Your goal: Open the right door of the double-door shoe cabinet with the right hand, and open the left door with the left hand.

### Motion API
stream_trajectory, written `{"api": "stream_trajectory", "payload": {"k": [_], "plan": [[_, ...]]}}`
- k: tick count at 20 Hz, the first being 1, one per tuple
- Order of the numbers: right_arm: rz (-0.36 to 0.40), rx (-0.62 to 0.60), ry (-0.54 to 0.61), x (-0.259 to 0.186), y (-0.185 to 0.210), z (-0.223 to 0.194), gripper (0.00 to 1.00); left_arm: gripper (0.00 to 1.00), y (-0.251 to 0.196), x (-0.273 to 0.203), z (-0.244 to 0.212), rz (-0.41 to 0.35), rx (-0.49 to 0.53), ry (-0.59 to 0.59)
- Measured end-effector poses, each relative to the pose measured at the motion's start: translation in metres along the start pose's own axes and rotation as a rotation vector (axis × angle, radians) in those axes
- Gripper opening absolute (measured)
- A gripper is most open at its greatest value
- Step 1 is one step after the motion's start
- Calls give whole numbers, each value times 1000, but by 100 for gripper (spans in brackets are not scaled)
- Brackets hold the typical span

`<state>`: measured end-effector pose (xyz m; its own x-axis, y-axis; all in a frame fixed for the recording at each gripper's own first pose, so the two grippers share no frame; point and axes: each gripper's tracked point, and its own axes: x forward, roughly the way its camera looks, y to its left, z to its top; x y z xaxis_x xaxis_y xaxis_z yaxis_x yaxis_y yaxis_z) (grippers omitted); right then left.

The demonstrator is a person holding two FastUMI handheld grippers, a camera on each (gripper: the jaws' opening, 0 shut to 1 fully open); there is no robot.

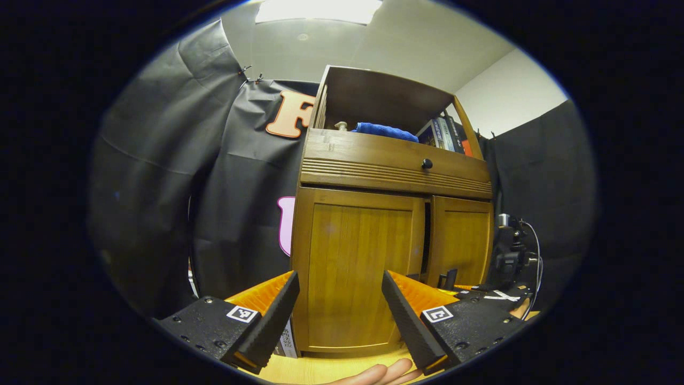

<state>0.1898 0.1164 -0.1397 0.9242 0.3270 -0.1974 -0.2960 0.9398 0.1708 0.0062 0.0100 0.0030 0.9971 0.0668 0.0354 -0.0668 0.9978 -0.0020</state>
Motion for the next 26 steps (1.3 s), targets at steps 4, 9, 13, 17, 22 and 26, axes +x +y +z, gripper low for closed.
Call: {"api": "stream_trajectory", "payload": {"k": [4, 9, 13, 17, 22, 26], "plan": [[43, 18, -3, -21, 0, -3, 27, 93, 4, 4, -3, 17, 9, 6], [46, -56, 18, -37, -5, -4, 30, 93, 5, 8, -6, 21, 13, 14], [24, -33, -43, -46, -23, 15, 1, 93, 5, 8, -6, 23, 13, 14], [-11, -53, -14, -33, -26, 6, 45, 93, 6, 7, -5, 25, 21, 10], [-11, -62, -63, -4, -3, 18, 89, 93, 7, 7, -5, 20, 18, 9], [-56, -81, -7, 28, 4, 9, 99, 93, 12, 9, -6, 24, 11, 13]]}}
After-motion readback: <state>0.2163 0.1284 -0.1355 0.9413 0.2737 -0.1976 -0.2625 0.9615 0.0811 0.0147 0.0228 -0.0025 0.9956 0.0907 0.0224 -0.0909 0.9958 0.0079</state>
